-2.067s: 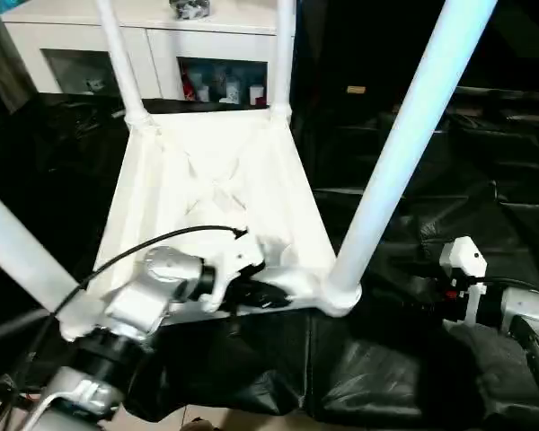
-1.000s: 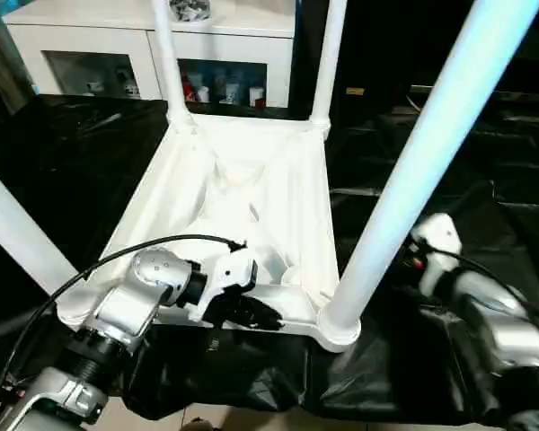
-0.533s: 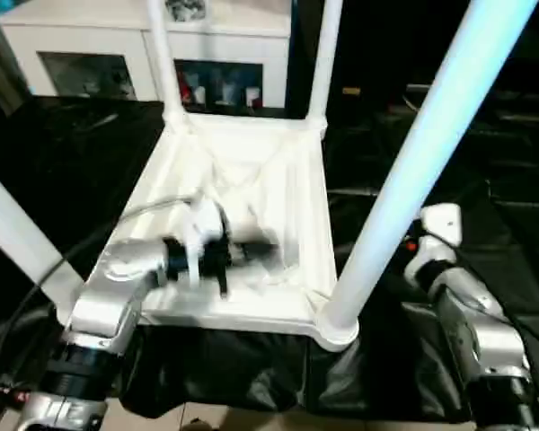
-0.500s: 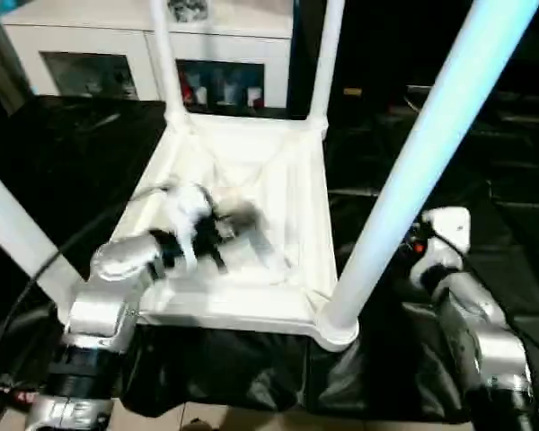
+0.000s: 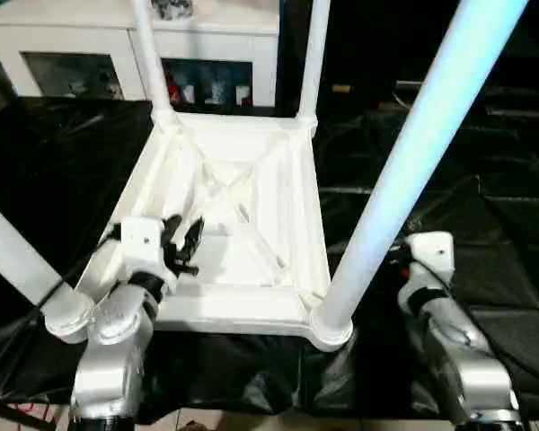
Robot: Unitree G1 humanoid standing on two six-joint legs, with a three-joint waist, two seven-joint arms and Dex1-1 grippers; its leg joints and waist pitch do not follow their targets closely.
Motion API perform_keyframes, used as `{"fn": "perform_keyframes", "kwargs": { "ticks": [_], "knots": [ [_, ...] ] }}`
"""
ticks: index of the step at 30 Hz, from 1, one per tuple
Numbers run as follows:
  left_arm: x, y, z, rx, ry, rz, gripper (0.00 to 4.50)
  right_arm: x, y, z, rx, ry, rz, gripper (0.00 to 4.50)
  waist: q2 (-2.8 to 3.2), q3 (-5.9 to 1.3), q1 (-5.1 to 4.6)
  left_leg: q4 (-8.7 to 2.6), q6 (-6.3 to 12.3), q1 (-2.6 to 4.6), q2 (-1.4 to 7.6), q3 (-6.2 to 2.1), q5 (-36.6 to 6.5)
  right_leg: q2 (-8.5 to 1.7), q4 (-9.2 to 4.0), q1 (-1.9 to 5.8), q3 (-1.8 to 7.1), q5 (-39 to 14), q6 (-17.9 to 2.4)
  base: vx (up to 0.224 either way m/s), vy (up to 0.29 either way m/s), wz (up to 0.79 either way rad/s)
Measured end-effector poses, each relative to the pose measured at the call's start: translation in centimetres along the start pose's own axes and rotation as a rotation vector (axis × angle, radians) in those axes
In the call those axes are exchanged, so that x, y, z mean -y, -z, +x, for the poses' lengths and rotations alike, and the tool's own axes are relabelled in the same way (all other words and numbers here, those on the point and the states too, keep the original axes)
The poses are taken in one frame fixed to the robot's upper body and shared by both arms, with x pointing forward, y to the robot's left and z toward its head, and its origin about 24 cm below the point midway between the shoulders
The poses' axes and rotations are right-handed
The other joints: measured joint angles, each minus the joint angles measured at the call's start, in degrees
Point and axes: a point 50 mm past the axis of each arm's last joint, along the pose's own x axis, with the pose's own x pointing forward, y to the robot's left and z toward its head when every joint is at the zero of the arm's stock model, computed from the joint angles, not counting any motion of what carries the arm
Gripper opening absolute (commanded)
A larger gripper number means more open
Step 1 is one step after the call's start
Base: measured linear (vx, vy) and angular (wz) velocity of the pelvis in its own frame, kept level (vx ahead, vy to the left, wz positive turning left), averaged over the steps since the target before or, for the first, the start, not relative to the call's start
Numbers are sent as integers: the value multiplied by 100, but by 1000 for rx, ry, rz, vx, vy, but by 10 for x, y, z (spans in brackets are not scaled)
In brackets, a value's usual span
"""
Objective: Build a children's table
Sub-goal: Rotate leg to tighten
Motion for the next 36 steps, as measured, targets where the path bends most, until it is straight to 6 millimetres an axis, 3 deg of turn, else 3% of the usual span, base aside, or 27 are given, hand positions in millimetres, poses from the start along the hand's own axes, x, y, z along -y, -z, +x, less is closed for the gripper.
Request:
{"fn": "perform_keyframes", "kwargs": {
  "ticks": [12,14,15,18,19,21,22,23,24,25,26,27,28,29,30,31,32,33,36],
  "knots": [
    [4,-5,-1,13,-10,25,205,-6,4,-6,-10,0,45,450,-45,-14,1,1,0,-3,-1,-5,0,1,0,-2,8,5,6,0,0,0],
    [5,-6,0,18,-4,28,205,-6,4,-6,-9,-5,49,450,-47,-24,0,17,3,-66,-1,0,4,6,2,-25,7,44,-23,0,0,0],
    [6,-7,0,21,-1,29,205,-6,4,-6,-9,-6,50,450,-47,-53,-1,52,34,-106,-6,3,24,17,7,-74,4,65,-29,0,0,0],
    [7,-7,0,10,4,41,205,-7,2,-6,-1,-8,49,450,-49,-86,-9,161,137,-372,12,-11,81,37,8,-296,-13,184,-38,-27,4,0],
    [8,-6,0,4,5,41,205,-7,2,-6,-6,-8,50,450,-46,-82,-22,160,162,-396,14,-10,99,31,-23,-307,-28,215,-53,-81,12,-1],
    [7,-5,0,-2,2,46,205,-7,3,-6,-11,-9,52,450,-36,-62,-73,156,126,-344,18,-4,75,6,-86,-251,-74,224,-26,-119,32,-2],
    [6,-5,-1,-5,-1,50,205,-8,2,-6,-8,-11,52,450,-3,-15,-124,160,111,-251,19,-21,61,-5,-165,-169,-151,214,-11,-133,38,-4],
    [5,-4,-1,-8,-3,52,205,-8,2,-6,-5,-12,52,450,67,25,-179,156,114,-179,43,-65,34,-11,-293,-29,-300,206,-3,-136,38,-9],
    [4,-5,-2,-9,-3,59,205,-9,0,-6,1,-13,53,450,183,81,-188,95,113,-169,142,-111,26,-15,-288,179,-458,76,1,-115,86,-14],
    [4,-8,0,0,2,68,205,-8,1,-8,2,-8,55,450,183,117,-90,80,112,-149,104,-21,21,-89,110,136,-537,-221,-126,-115,86,-14],
    [5,-11,2,14,7,74,205,-7,1,-8,-1,-5,54,450,48,98,-24,70,112,-149,84,75,22,-125,371,240,-474,-409,-146,-98,8,-10],
    [6,-10,1,9,9,68,205,-6,0,-8,5,-5,47,450,-173,38,41,112,91,-113,18,173,-10,-65,629,246,-152,-687,20,-21,-114,1],
    [8,-5,-2,-6,16,61,205,-5,-1,-8,6,-3,39,450,-179,73,93,345,26,-124,-39,116,-171,-105,619,196,-109,-697,11,-21,-114,1],
    [9,1,-7,-30,26,58,205,-5,-2,-7,11,-1,35,450,-105,44,163,631,76,-152,-143,-138,-217,-109,608,207,-79,-697,12,60,-28,-22],
    [11,5,-8,-44,40,57,205,-2,-2,-8,9,14,30,450,1,23,173,515,73,-21,-234,-324,-256,-87,566,183,-139,-692,16,17,60,-14],
    [10,1,-7,-33,48,67,205,0,0,-9,1,30,36,450,30,20,140,414,50,-4,-233,-303,-305,-75,509,172,-156,-616,12,17,60,-14],
    [8,-1,-7,-24,47,71,205,0,3,-10,-10,37,37,450,-8,35,111,351,47,-38,-191,-260,-273,11,405,168,-86,-540,-7,-84,15,24],
    [5,0,-10,-26,45,56,235,2,3,-10,-9,42,43,450,-6,34,69,301,73,-59,-179,-249,-200,60,280,183,-43,-361,-51,-64,-18,15],
    [-2,4,-31,-27,50,10,246,10,5,-17,0,13,81,450,26,18,8,267,85,-44,-181,-219,-194,72,146,230,-7,-230,-40,-50,21,4]
  ]
}}
